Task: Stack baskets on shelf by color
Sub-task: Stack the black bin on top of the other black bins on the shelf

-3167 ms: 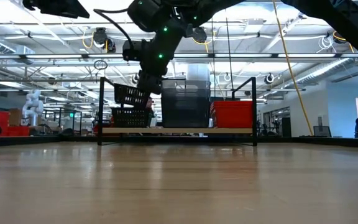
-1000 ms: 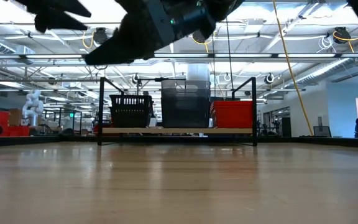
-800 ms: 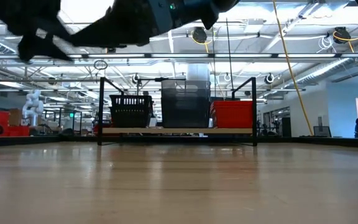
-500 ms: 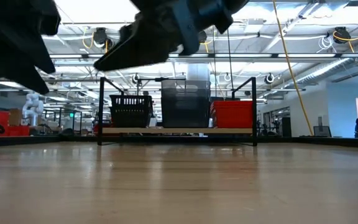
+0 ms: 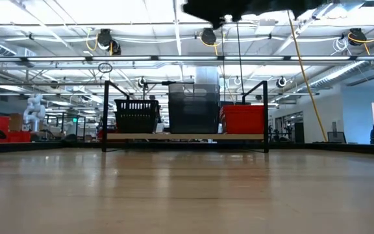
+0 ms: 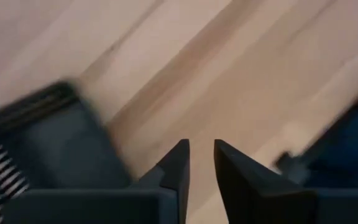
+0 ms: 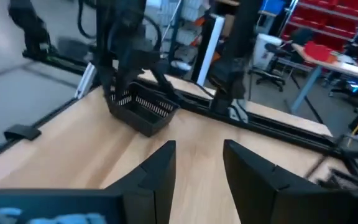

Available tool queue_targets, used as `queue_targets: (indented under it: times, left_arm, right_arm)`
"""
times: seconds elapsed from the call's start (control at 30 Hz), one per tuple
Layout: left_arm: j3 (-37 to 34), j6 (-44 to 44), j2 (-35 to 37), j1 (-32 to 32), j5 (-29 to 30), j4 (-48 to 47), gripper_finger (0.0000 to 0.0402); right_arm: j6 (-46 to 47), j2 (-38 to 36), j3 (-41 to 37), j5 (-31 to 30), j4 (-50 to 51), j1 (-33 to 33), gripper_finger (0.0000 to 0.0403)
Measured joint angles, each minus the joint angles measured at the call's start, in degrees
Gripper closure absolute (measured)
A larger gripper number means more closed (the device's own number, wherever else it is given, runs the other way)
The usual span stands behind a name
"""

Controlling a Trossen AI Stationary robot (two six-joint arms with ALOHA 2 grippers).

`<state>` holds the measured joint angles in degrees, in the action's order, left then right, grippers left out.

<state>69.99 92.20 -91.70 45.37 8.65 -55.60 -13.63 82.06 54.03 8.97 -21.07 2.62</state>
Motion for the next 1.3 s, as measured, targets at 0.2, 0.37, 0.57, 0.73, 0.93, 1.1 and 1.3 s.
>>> queue_targets:
  times: [0.2, 0.37, 0.57, 0.73, 0.93, 1.1, 1.3]
  left_arm:
    - [-1.0, 7.1, -1.0, 1.7, 0.1, -2.5, 0.0343]
    - [-1.1, 10.1, -0.3, 1.5, -3.6, -11.6, 0.0324]
    - [-1.1, 16.5, 0.8, 2.3, -8.5, -24.8, 0.0258]
    - [-3.4, 15.6, 0.8, 2.4, -8.5, -25.9, 0.0212]
    - [-13.5, 13.2, 1.9, 2.6, -13.7, -19.8, 0.0220]
    - [-20.8, 12.7, 5.7, 2.7, -15.0, -12.6, 0.0258]
    - [-21.7, 6.2, 9.2, 2.6, -11.4, -10.6, 0.0352]
  right_arm:
    - [1.5, -11.8, -10.3, -0.3, -8.1, -1.0, 0.0273]
    - [4.4, -14.3, -11.9, -0.3, -8.9, -2.0, 0.0273]
    - [4.2, -10.6, -11.4, -0.7, -8.2, -2.0, 0.0273]
    - [5.1, -7.9, -10.4, -1.5, -8.3, -1.9, 0.0273]
    - [5.4, -7.4, -10.2, -1.5, -8.3, -1.9, 0.0273]
    - [5.4, -7.4, -10.2, -1.5, -8.5, -1.9, 0.0273]
    - [4.0, -7.4, -10.2, -1.4, -8.5, -1.9, 0.0273]
